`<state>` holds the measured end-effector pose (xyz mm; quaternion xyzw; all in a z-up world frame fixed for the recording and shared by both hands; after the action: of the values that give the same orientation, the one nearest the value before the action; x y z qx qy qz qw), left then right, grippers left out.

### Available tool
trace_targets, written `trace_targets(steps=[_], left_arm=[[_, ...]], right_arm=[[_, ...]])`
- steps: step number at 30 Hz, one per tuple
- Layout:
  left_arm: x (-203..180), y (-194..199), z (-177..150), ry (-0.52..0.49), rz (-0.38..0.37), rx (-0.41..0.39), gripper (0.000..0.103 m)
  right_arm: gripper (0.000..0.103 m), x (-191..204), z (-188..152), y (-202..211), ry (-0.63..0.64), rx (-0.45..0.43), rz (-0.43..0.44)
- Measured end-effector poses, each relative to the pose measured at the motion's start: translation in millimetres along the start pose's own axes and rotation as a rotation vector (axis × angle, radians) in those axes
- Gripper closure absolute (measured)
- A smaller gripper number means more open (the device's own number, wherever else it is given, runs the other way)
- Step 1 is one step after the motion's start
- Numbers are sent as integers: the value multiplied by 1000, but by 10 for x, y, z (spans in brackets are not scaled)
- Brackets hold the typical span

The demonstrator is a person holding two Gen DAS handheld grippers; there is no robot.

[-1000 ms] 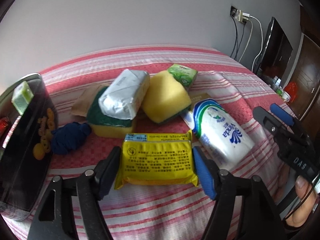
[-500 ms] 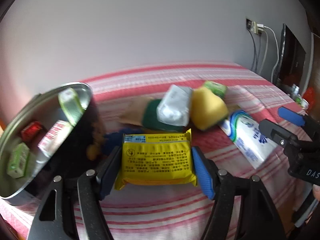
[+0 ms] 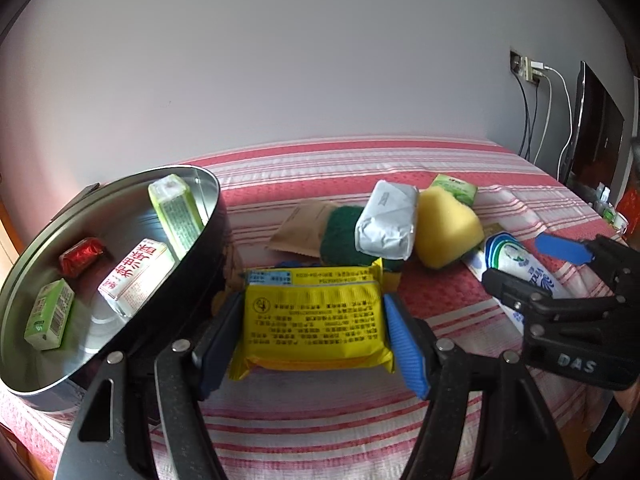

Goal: Organize objects
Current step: 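Grasp the yellow foil pack with the left tool while the right tool grasps the white Vinda tissue pack, then lift and carry the yellow pack and Vinda pack over the silver tin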

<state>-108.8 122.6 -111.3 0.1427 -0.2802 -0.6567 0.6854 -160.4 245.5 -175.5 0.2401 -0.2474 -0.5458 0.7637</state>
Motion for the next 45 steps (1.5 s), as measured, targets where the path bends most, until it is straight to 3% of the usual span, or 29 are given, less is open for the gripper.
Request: trace_targets(steps=[2,3,8,28,45], left_arm=[[-7,7,-6,-1,2,-4,33],[-14,8,-8,-1,1,-4,33],[1,20,-24,7,-4,-4,33],[44,118,-32,3,10,-77,33],[135,457,121,15,30,-217,33]], right_arm=[[46,-40,-19,-56,-23,32,12],[48,-54,-24,-56,-27,38,17],[48,-68,-37,4,-35,15,33],[48,50,45,447,26,-273,30],[48,95,20,549,53,-346,38]])
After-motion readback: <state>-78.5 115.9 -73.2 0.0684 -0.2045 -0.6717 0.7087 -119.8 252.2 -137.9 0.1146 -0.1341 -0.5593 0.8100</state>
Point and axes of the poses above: each gripper's, at about its wrist camera, not at the fingertips, and y roughly against the way its jaws point, x to its left, z to its top, the point moved 6 cm from there along -y, roughly the way its jaws point, and after that the axes turned 15 degrees about z, right-handed, at the moved point
